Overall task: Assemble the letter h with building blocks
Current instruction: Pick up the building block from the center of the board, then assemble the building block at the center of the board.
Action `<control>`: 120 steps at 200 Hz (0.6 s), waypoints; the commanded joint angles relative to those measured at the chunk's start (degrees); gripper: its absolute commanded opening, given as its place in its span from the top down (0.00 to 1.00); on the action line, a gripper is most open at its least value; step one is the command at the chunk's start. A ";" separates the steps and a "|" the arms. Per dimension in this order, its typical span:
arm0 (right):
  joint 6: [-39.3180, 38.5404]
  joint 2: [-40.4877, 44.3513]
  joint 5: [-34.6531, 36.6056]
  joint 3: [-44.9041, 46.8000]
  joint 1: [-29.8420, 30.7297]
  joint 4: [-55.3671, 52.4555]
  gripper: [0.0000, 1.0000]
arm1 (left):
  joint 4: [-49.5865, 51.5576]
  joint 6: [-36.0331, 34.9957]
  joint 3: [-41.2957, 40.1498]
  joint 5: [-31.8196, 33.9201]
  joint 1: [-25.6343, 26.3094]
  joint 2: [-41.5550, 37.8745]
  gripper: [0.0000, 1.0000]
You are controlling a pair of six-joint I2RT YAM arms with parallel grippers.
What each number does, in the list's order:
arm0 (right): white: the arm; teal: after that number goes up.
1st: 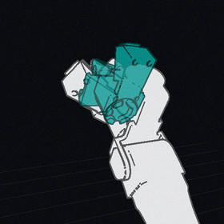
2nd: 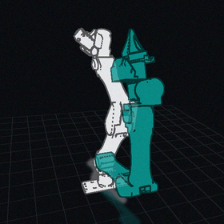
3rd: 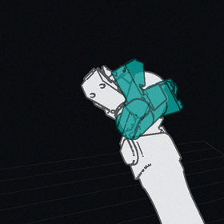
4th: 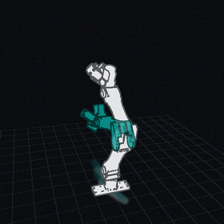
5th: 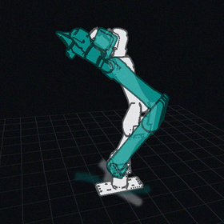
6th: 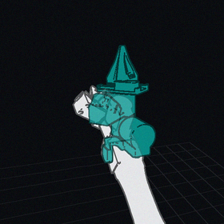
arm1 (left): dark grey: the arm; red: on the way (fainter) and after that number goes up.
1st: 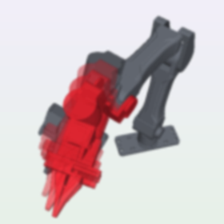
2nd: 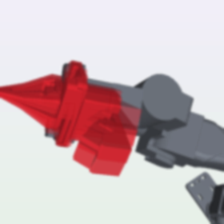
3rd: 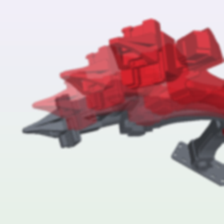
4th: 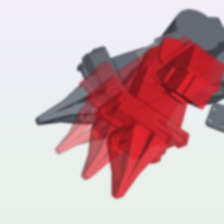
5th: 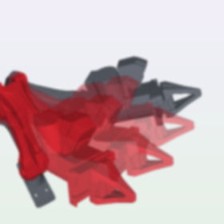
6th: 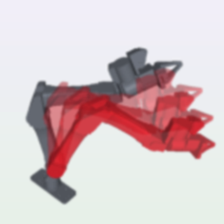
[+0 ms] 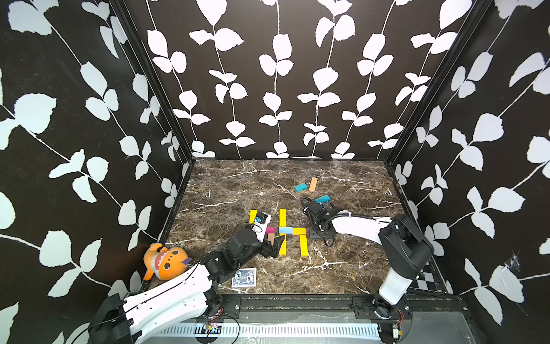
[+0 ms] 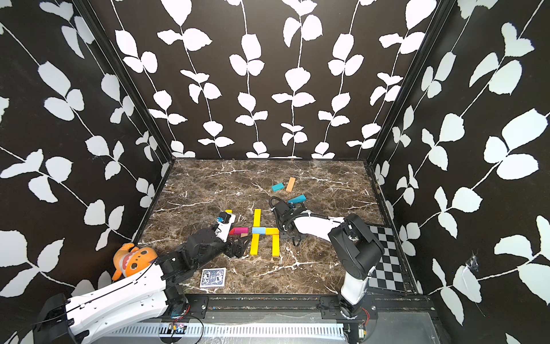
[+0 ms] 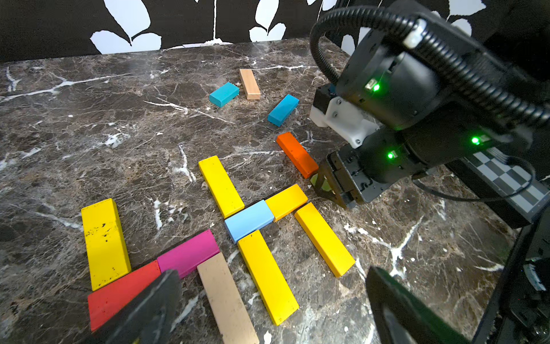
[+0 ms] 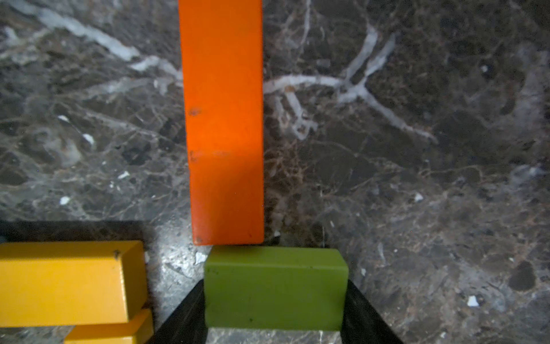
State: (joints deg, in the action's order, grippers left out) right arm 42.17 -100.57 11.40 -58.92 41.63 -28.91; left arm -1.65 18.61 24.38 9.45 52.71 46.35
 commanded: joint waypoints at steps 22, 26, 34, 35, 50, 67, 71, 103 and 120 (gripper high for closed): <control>0.60 -1.47 0.77 -1.11 0.64 0.13 0.37 | -1.47 0.11 1.87 0.39 -0.33 0.43 0.01; 0.57 -1.53 0.82 -1.18 0.57 0.13 0.37 | -1.58 0.07 1.90 0.39 -0.33 0.42 0.01; 0.55 -1.61 0.85 -1.27 0.64 0.06 0.37 | -1.60 0.09 1.88 0.39 -0.33 0.41 0.01; 0.55 -1.63 0.83 -1.28 0.60 0.02 0.37 | -1.60 0.10 1.89 0.43 -0.33 0.45 0.01; 0.54 -1.73 0.95 -1.38 0.56 -0.05 0.36 | -1.60 0.02 1.90 0.39 -0.33 0.54 0.01; 0.65 -1.83 0.95 -1.22 0.56 -0.04 0.34 | -1.60 0.02 1.80 0.48 -0.33 0.59 0.01; 0.63 -1.90 0.83 -1.15 0.63 0.03 0.34 | -1.68 0.02 1.75 0.52 -0.33 0.59 0.01; 1.07 -2.06 0.73 -0.90 0.57 0.34 0.27 | -1.75 0.02 1.72 0.39 -0.41 0.76 0.01; 1.16 -1.94 0.75 -0.85 0.62 0.69 0.25 | -1.75 0.02 1.76 0.39 -0.41 0.95 0.01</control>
State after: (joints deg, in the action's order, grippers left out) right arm 42.46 -101.32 11.44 -59.61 41.65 -27.92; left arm -1.76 18.61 24.40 9.47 52.66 47.09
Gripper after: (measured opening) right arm 0.741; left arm 0.990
